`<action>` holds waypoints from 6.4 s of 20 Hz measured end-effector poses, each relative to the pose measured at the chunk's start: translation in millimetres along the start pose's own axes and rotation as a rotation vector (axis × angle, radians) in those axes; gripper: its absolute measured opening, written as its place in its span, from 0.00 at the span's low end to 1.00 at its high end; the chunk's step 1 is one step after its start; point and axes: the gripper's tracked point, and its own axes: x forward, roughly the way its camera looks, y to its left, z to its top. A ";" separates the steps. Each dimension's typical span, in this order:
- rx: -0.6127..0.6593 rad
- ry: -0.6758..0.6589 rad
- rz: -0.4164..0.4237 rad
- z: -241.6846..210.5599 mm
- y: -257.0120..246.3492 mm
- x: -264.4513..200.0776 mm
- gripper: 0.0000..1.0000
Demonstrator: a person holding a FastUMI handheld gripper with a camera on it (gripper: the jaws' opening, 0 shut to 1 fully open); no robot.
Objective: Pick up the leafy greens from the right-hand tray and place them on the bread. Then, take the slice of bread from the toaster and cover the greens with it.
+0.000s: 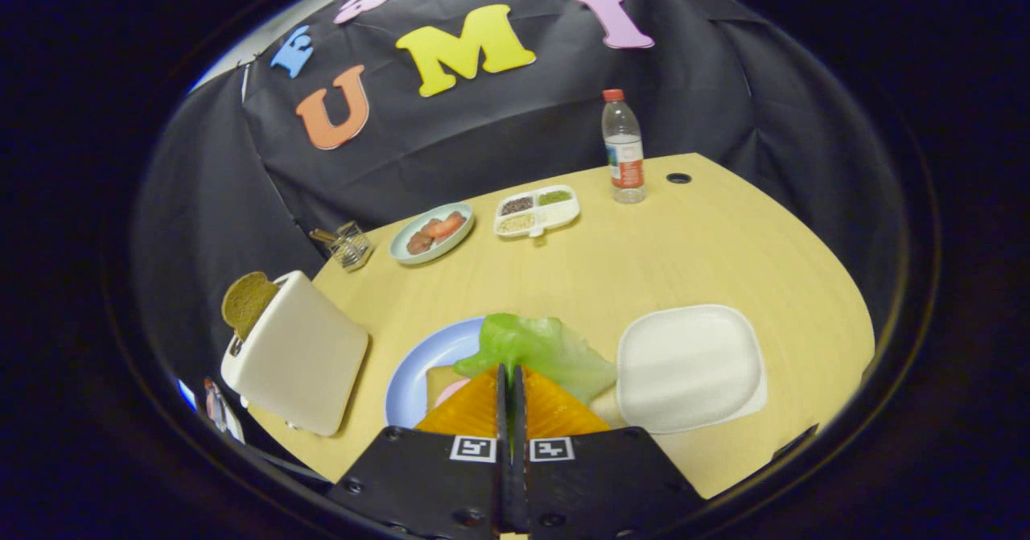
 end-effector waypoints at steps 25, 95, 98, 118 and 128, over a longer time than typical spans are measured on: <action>-0.158 -0.055 0.007 -2.6 82.5 -10.3 0.96; -0.007 0.029 0.023 9.8 98.5 -9.4 0.10; 0.065 0.040 0.059 5.2 69.6 2.3 0.10; -0.131 -0.066 -0.059 -14.5 -8.8 32.5 0.53; -0.158 -0.305 -0.106 35.5 24.4 -57.9 0.96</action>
